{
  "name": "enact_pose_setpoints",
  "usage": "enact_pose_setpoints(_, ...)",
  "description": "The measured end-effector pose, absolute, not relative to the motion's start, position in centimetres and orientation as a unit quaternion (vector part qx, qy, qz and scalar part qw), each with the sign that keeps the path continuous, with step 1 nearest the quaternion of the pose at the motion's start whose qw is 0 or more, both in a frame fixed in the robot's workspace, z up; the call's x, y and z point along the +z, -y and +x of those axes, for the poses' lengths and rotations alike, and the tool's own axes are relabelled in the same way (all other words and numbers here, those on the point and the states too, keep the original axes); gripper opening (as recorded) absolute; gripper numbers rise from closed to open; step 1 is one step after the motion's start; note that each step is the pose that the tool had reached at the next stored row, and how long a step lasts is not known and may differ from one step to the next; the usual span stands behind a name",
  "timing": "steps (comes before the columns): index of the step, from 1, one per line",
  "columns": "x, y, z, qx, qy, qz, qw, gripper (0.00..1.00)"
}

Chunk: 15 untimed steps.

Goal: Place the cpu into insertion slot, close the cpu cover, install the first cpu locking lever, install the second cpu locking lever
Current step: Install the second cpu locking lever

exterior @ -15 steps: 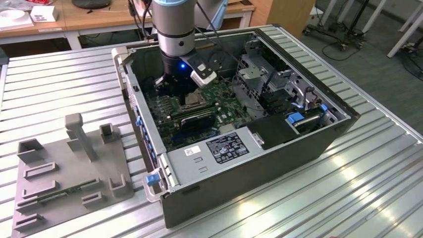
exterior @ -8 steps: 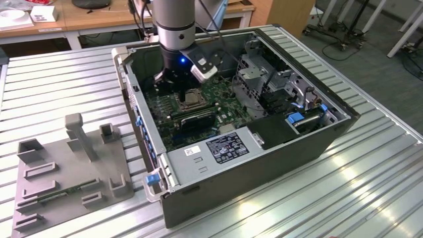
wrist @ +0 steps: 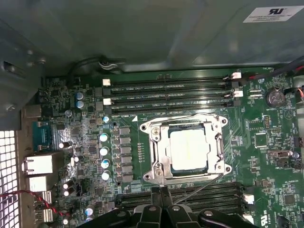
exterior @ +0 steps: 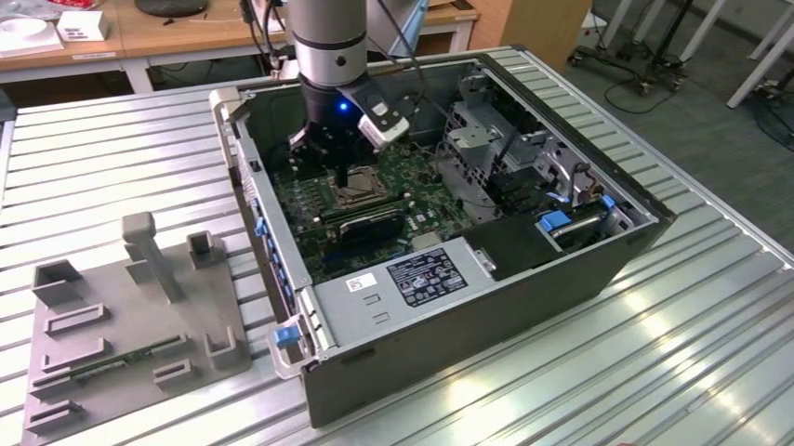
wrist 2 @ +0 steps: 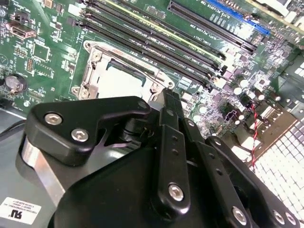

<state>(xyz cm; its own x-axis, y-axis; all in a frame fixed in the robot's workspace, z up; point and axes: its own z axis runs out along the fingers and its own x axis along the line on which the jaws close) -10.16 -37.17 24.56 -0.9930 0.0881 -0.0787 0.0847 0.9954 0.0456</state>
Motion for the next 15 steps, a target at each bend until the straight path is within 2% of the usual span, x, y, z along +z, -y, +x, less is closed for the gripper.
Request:
enact_pose_setpoints(6,26.2,37.2,-10.1,0.021,-0.998,0.043,0.039,0.11)
enact_pose_setpoints(15,26.2,37.5,-9.4,0.021,-0.998,0.043,0.038,0.11)
